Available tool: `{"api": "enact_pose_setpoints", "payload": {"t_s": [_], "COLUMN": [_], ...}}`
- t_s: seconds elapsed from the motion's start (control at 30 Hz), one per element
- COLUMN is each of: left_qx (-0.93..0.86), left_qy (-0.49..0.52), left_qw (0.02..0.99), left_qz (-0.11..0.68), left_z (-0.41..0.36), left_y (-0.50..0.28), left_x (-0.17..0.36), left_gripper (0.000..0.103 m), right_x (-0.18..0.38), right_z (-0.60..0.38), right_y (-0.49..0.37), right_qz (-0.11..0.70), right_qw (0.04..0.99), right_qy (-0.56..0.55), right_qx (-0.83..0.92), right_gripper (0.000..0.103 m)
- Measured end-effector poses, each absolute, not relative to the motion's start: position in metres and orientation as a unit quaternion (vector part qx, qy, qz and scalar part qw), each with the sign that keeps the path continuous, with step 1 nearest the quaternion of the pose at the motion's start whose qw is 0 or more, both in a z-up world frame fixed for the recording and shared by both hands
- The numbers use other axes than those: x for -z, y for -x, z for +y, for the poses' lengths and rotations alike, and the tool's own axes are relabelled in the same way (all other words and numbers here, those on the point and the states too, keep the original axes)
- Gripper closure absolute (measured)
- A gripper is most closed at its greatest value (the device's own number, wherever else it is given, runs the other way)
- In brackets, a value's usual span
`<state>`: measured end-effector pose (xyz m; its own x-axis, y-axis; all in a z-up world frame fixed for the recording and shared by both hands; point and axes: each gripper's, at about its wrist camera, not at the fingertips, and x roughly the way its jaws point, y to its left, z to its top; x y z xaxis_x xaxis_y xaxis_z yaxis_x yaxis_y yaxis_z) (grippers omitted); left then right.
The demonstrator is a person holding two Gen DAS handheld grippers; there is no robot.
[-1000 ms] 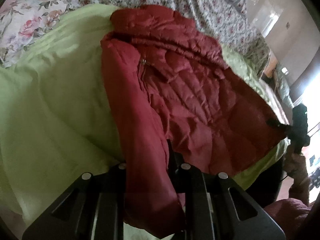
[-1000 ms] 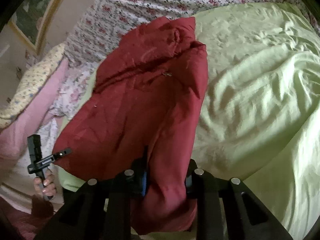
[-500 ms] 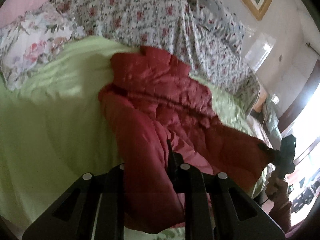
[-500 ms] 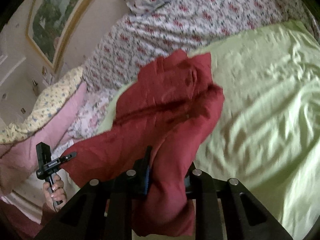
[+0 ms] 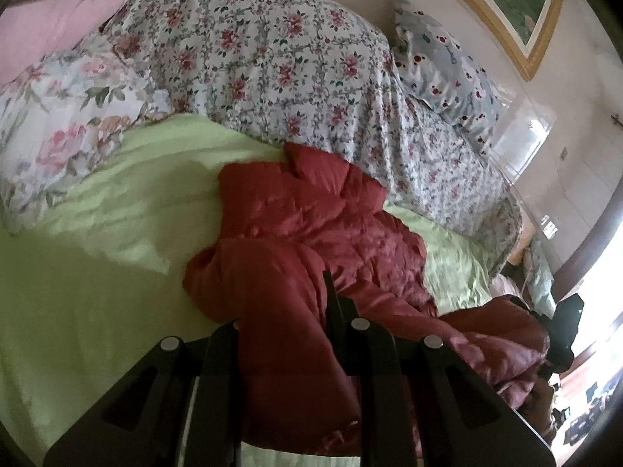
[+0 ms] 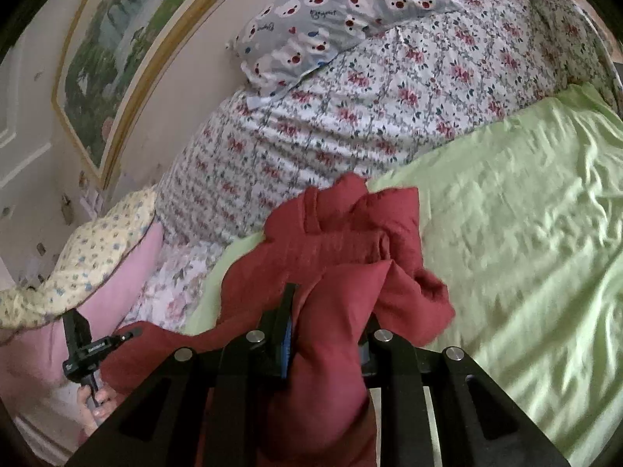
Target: Fold large clothes
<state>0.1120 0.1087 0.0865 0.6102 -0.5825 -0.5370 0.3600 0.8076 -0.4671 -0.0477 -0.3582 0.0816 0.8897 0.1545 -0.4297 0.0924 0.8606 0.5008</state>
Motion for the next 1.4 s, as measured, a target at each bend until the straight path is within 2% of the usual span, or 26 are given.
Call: {"api": "enact_pose_setpoints", "payload": {"t_s": [0.6, 1.17, 1.4], "left_qx": [0.194, 0.132, 0.106], "left_qy": [0.150, 0.142, 0.111], "left_qw": [0.900, 0.882, 0.894], "left_qz": [0.360, 0.429, 0.420], "left_z": [0.059, 0.014, -0.008], "left_y": [-0.216, -0.337, -0.363], "left_x": [-0.076, -0.014, -0.003], "left_gripper": [0.087, 0.084, 0.084], "right_x": [-0.077, -0.014, 0.011], "right_z": [-0.388, -0.427, -0.432], "right_y": [-0.064, -0.162, -0.196], "right_qz": [0.237, 0.281, 0.307], "right_qw": [0.936, 0.916, 0.909], "right_qy": [-0.258, -0.263, -0.244], "right_qx": [0.037, 0.111, 0.139], "right_gripper": [0.081, 0.079, 0.079]}}
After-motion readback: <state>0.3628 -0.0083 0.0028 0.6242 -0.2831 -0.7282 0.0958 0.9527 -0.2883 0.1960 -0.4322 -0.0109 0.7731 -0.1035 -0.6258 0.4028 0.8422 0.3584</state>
